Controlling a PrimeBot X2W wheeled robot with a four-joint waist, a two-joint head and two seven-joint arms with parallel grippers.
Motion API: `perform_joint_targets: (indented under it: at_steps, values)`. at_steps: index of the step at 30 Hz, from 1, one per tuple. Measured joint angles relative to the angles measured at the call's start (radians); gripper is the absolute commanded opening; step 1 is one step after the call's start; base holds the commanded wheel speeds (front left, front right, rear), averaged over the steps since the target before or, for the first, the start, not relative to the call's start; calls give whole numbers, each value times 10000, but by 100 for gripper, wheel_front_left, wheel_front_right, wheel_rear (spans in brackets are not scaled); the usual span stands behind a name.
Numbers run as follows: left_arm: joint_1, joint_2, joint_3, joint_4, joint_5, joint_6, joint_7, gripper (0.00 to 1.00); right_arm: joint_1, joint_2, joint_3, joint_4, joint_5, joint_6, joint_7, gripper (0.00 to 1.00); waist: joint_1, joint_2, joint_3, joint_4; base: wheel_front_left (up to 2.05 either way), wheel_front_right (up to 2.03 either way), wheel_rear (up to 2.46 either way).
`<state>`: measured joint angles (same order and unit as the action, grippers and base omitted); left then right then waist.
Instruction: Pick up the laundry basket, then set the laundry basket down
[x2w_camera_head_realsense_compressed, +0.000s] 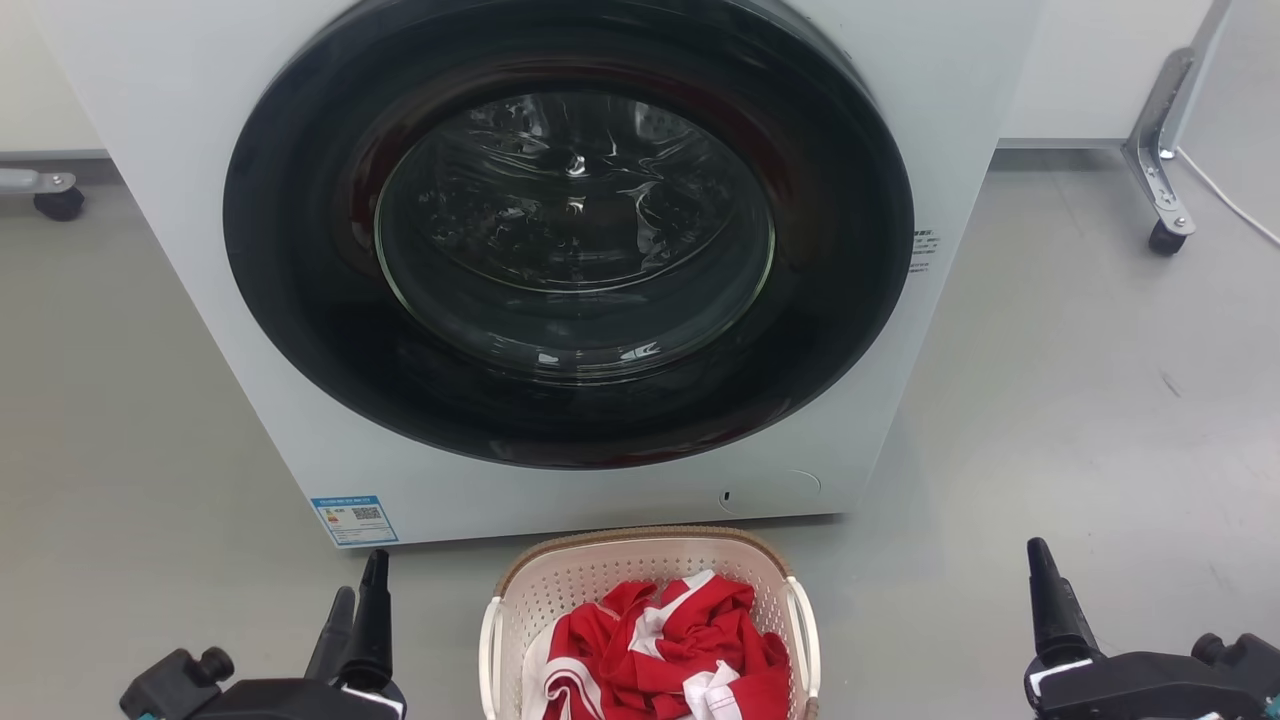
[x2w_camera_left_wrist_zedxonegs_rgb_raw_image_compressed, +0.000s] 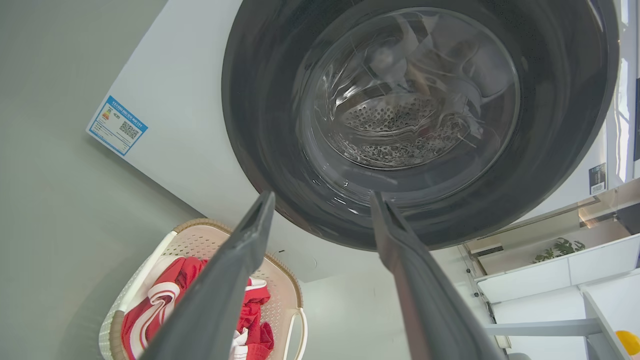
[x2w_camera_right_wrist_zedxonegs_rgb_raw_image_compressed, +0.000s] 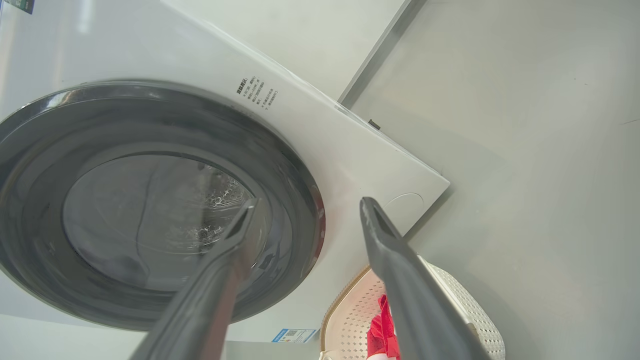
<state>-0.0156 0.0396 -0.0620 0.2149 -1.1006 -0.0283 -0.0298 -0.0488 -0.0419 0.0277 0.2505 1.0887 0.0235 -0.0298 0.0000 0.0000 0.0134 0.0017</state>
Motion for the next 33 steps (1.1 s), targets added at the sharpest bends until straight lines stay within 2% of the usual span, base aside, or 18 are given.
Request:
perform_joint_targets:
  at_steps: [13,33]
  values:
    - [0,286,-757,-403,3210,374,-518,100,-20,-209,846,-242,-2721,-337,-520,100,1,0,93,37,0,0,0]
    - [17,299,-1277,-972,6470,826,-1220,100,-36,-244,1501,-773,-5668,-828,-1225,100,0,0,163,51,0,0,0]
